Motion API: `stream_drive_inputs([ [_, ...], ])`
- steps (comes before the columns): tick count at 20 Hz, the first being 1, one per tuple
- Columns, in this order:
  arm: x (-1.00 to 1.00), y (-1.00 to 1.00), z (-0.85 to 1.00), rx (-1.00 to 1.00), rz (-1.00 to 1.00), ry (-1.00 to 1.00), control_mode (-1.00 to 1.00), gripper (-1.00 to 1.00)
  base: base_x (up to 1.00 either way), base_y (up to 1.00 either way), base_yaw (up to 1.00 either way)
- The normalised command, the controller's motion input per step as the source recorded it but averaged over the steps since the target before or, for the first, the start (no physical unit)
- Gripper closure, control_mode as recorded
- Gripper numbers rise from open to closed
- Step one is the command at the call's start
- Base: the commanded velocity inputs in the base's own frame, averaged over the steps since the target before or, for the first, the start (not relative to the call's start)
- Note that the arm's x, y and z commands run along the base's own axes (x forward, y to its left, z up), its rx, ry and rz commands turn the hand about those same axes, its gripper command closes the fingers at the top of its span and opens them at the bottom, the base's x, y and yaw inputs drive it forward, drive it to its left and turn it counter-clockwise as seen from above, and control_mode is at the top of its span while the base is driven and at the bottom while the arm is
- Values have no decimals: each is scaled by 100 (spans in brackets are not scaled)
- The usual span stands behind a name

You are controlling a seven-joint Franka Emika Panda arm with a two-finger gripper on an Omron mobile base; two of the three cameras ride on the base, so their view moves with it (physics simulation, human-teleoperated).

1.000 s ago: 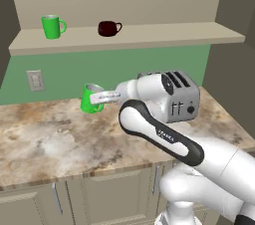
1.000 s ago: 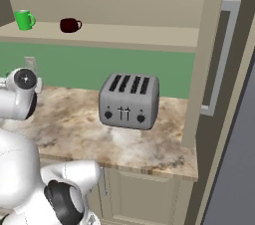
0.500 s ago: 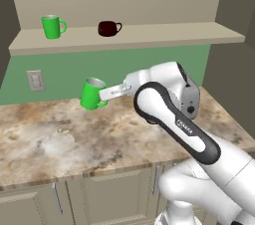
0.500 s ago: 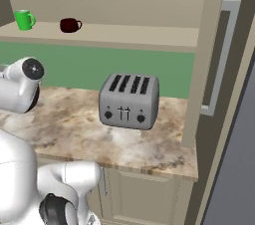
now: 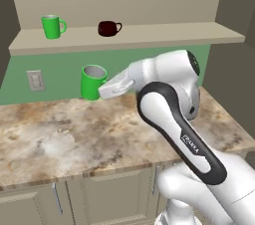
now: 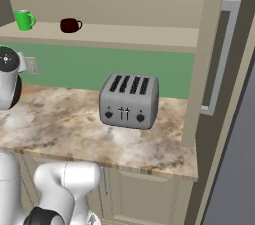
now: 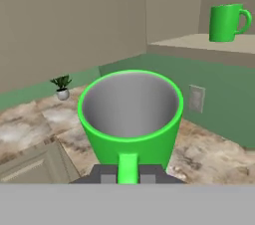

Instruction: Pick the mug on the counter and place it in the cabinet with the handle facing the right, like the mugs already inside.

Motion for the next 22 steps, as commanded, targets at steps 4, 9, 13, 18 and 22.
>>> stream_drive_inputs([
  [4,-12,-19,46,-1,0,-20,-100,100,0,0,0],
  [9,0,-39,32,0,0,-12,-100,100,0,0,0],
  [13,0,-42,21,0,0,-5,-100,100,0,0,0],
  [18,0,-36,34,0,0,-6,-100,100,0,0,0],
  [22,8,-32,28,0,0,-3,-100,100,0,0,0],
])
